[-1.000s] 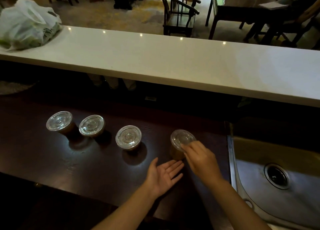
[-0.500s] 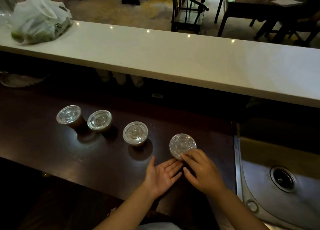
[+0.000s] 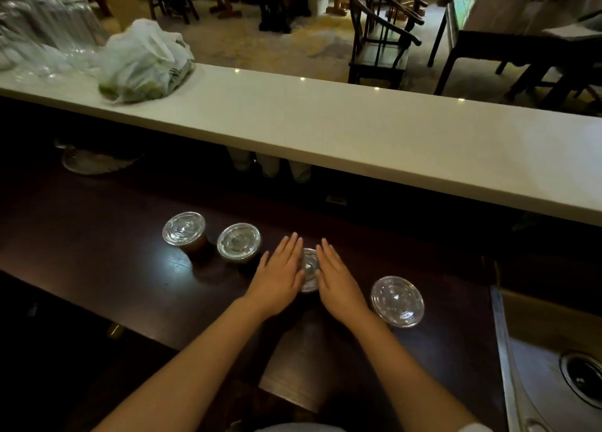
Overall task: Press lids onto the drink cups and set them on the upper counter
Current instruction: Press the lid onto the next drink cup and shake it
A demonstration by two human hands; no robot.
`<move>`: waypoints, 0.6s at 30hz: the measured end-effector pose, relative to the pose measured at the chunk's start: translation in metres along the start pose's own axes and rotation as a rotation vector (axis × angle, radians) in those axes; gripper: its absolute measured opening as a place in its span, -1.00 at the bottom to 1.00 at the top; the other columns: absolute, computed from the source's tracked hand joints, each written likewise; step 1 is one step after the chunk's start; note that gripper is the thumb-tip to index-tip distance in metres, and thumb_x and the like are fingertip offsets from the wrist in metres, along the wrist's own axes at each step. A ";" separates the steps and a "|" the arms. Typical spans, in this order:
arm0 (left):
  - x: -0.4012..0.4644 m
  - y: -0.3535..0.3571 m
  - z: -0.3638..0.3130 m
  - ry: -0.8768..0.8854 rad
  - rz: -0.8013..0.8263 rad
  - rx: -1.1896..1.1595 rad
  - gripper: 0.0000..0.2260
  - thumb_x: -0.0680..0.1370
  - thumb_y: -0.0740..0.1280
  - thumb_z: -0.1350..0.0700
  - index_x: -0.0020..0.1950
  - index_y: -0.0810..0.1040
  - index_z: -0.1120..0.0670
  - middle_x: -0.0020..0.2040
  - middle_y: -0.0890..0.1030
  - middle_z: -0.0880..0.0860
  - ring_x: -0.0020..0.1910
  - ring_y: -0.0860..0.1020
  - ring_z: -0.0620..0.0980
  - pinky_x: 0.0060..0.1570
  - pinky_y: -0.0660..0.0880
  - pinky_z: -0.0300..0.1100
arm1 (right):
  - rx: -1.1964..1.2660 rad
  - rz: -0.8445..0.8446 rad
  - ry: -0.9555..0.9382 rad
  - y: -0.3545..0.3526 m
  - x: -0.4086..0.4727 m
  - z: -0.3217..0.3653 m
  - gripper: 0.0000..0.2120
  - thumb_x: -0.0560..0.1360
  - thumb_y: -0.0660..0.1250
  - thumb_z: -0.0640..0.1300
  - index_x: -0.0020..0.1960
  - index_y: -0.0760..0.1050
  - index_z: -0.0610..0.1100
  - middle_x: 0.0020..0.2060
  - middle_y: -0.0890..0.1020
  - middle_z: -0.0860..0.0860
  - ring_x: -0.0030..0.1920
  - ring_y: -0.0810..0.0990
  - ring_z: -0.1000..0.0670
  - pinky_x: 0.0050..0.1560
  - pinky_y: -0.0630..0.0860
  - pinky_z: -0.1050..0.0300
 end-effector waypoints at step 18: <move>-0.027 0.029 0.011 0.220 -0.009 -0.064 -0.51 0.52 0.07 -0.01 0.43 0.26 0.14 0.44 0.33 0.09 0.41 0.28 0.03 0.18 0.48 0.00 | -0.315 -0.166 0.059 0.047 -0.038 0.002 -0.48 0.52 0.00 -0.06 0.44 0.23 -0.21 0.44 0.27 -0.09 0.46 0.11 0.01 0.39 0.09 -0.02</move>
Point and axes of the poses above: each hand's wrist, its own x-axis towards the middle knuckle, its own y-axis out of the palm, z = x × y, the point moved 3 cm from there along x, towards the middle knuckle
